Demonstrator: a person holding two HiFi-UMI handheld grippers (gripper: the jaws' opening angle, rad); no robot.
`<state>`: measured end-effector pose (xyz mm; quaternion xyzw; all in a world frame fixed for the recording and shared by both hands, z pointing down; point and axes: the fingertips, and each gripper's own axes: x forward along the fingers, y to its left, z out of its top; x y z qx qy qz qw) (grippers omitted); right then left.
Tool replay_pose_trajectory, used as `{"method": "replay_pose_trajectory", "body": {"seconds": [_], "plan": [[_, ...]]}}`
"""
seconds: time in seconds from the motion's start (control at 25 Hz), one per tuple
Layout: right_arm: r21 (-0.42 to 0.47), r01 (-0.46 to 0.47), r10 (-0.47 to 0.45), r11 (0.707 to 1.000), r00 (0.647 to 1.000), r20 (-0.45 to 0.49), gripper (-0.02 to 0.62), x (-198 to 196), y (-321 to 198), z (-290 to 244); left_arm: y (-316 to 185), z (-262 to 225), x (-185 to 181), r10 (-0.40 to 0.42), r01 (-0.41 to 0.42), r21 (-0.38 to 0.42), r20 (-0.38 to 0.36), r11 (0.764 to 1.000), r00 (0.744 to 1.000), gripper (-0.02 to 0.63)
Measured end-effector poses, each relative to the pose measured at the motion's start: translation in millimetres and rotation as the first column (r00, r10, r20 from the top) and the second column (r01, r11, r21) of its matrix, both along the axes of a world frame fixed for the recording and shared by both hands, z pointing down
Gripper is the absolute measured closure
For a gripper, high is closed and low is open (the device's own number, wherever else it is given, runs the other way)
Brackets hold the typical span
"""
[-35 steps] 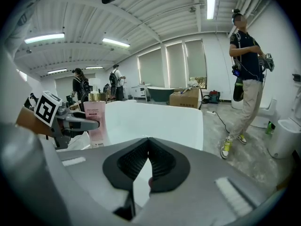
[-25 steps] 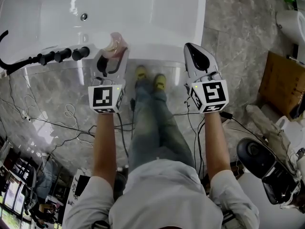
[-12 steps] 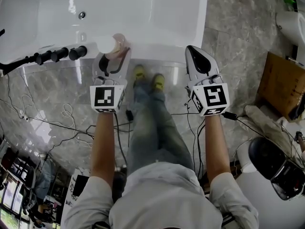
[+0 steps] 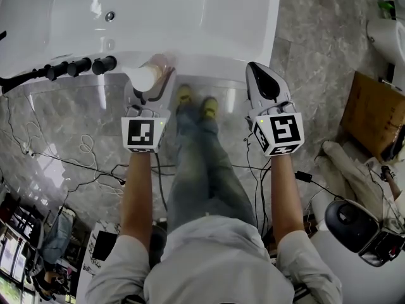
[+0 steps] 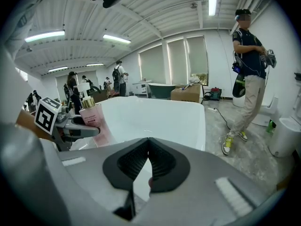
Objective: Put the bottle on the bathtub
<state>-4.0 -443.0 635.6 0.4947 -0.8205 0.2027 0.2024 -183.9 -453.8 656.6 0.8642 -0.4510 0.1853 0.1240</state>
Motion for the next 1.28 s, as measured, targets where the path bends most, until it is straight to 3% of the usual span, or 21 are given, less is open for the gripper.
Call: {"method": "replay_pose_trajectory", "body": {"seconds": [0.2, 0.6, 0.72, 0.88, 1.0, 1.28], "plan": [[0.009, 0.004, -0.004, 1.000, 1.000, -0.002, 0.594, -6, 2, -2, 5, 3, 3, 0.027, -0.028, 0.005, 0.031, 1.000, 0.999, 0.394], [0.016, 0.003, -0.003, 1.000, 1.000, -0.006, 0.594, -7, 9, -12, 6, -1, 4, 0.020, -0.020, 0.002, 0.018, 1.000, 1.000, 0.389], [0.024, 0.002, -0.002, 1.000, 1.000, -0.007, 0.594, -6, 9, -16, 8, -1, 5, 0.022, -0.022, 0.003, 0.014, 1.000, 1.000, 0.338], [0.032, 0.012, -0.012, 0.999, 1.000, -0.006, 0.594, -7, 10, -22, 11, -1, 8, 0.034, -0.034, -0.003, 0.021, 0.999, 0.999, 0.333], [0.035, 0.018, -0.018, 0.999, 1.000, -0.010, 0.594, -8, 13, -26, 13, -3, 5, 0.014, -0.014, -0.005, 0.037, 1.000, 0.999, 0.299], [0.059, 0.002, -0.002, 0.998, 1.000, 0.003, 0.594, -7, 15, -54, 26, -25, -15, -0.049, 0.050, -0.015, 0.025, 0.999, 0.998, 0.317]]}}
